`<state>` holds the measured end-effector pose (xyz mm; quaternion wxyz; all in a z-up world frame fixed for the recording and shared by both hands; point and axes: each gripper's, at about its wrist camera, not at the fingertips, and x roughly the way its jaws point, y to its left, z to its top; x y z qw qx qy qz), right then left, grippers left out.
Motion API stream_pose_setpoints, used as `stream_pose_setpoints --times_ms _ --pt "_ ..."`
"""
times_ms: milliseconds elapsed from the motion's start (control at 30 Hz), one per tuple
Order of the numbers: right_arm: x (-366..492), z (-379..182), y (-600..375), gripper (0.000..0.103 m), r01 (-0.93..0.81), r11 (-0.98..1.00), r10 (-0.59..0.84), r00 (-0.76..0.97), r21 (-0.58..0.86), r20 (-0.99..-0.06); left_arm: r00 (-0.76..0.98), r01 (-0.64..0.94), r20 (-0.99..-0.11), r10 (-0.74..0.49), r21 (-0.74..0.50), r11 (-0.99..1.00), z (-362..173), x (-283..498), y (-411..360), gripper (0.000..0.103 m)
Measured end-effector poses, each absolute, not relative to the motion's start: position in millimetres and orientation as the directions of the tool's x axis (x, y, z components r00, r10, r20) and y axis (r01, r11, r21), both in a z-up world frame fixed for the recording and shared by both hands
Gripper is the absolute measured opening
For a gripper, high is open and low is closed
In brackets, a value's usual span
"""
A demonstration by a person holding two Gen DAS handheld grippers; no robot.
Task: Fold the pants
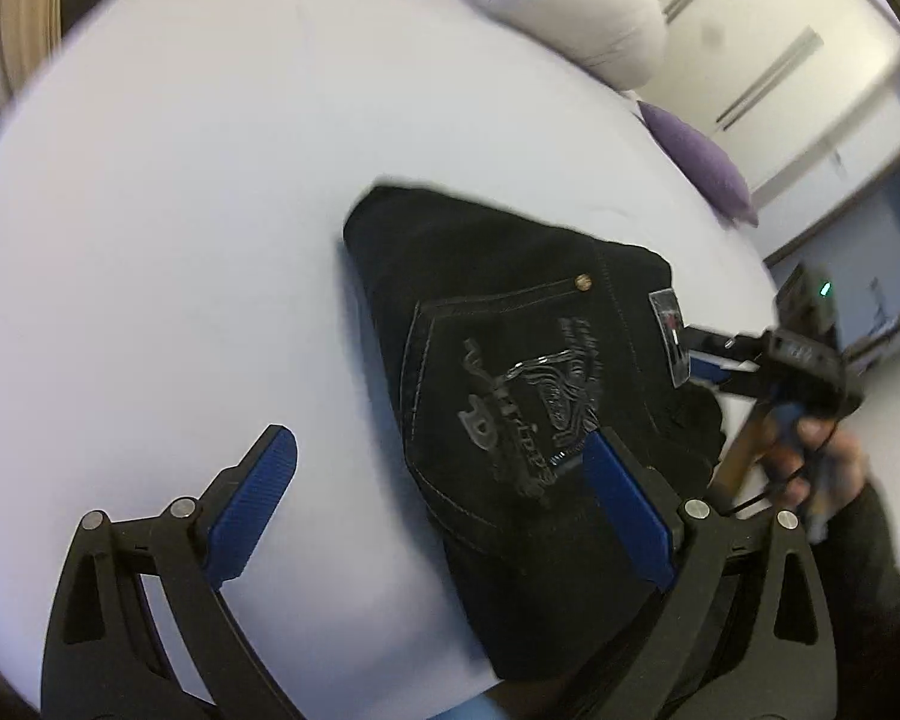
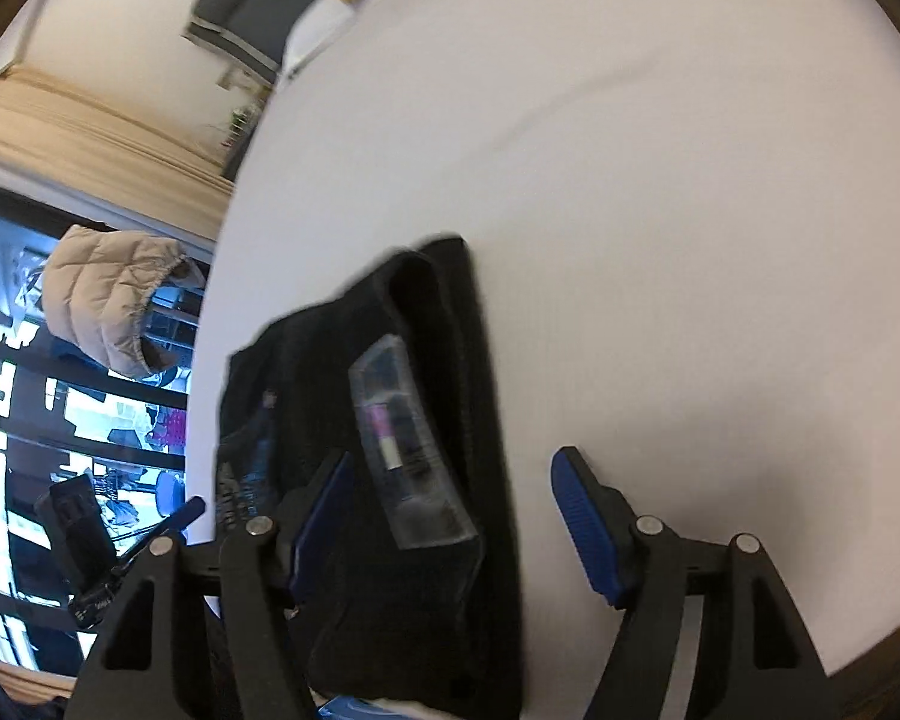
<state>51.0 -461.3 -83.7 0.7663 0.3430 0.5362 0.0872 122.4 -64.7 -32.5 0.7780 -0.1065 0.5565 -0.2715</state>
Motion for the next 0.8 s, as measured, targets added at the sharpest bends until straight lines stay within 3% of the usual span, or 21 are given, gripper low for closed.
stream_pose_setpoints --times_ms 67,133,233,267,333,367,433,567,800 --pt "56 -87 -458 0.07 0.217 0.744 0.516 0.414 0.632 -0.75 0.184 0.289 -0.81 -0.556 -0.496 0.819 -45 131 -72 0.098" --pt "60 -87 -451 0.059 0.197 0.728 0.553 0.398 0.657 -0.732 0.117 0.293 -0.784 -0.609 -0.559 0.776 -56 136 -83 0.097" --pt "70 -90 -434 0.054 0.17 0.777 0.53 0.342 0.606 -0.776 0.091 0.28 -0.757 -0.648 -0.605 0.746 -68 146 -94 0.091" --pt "72 -90 -431 0.045 0.168 0.784 0.525 0.334 0.597 -0.783 0.086 0.273 -0.749 -0.657 -0.617 0.738 -69 150 -95 0.069" --pt "74 -87 -427 0.032 0.172 0.792 0.514 0.329 0.585 -0.792 0.061 0.257 -0.742 -0.668 -0.635 0.729 -73 158 -98 0.041" --pt "74 -82 -423 0.024 0.157 0.804 0.503 0.332 0.573 -0.798 0.055 0.261 -0.739 -0.672 -0.639 0.724 -72 160 -99 0.033" --pt "73 -75 -416 0.022 0.136 0.828 0.478 0.337 0.544 -0.811 0.055 0.291 -0.737 -0.674 -0.634 0.717 -69 161 -100 0.025" --pt "72 -53 -404 0.019 0.108 0.849 0.45 0.367 0.517 -0.814 0.081 0.308 -0.715 -0.695 -0.645 0.7 -57 159 -96 0.018" --pt "109 16 -371 0.018 -0.028 0.844 0.491 0.442 0.535 -0.751 0.203 0.326 -0.653 -0.729 -0.657 0.68 -1 191 -44 0.018"
